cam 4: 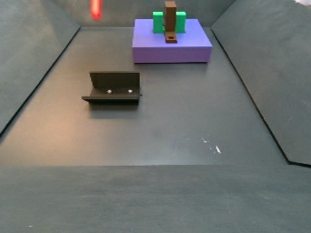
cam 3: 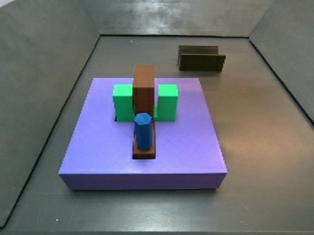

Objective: Pick up the red object. Move up. Place the red object on the fixture. Regrasp the red object. Move to above the board. Insert the red object.
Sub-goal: Move to above the board.

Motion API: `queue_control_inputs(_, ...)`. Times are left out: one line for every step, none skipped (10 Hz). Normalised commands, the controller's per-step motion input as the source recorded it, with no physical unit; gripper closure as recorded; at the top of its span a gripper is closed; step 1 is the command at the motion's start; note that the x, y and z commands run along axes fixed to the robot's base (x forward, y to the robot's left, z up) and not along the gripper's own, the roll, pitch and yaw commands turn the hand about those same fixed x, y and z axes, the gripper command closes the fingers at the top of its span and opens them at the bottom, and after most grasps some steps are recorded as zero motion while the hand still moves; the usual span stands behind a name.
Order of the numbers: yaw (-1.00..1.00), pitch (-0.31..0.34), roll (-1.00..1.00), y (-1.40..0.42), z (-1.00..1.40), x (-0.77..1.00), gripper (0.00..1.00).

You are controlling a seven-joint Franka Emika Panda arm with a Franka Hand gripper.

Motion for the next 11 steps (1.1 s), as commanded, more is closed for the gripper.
queue_control_inputs(0.0,0.034,-0.02,-0.02,0.75,0.01,1.0)
queue_control_inputs(0.0,0.049,0.01,-0.02,0.36,0.02,1.0)
queue_control_inputs(0.01,0.058,0.02,-0.02,0.21,0.04,1.0)
queue_control_inputs(-0.1,0.123,-1.0,-1.4,0.27,-0.92,1.0)
queue_control_inputs(-0.1,0.12,-1.0,-1.4,0.24,-0.93,1.0)
queue_control_inputs(-0.08,0.103,-1.0,-1.4,0.26,-1.0,1.0)
queue_control_inputs(-0.08,0.111,-1.0,-1.4,0.24,-1.01,1.0)
queue_control_inputs(-0.07,0.115,-1.0,-1.4,0.24,-0.99,1.0)
queue_control_inputs(-0.06,0.117,-1.0,-1.4,0.23,-1.01,1.0)
queue_control_inputs(-0.05,0.107,-1.0,-0.8,0.14,-0.6,1.0)
queue_control_inputs(-0.04,0.1,-1.0,-0.52,0.09,-0.42,1.0)
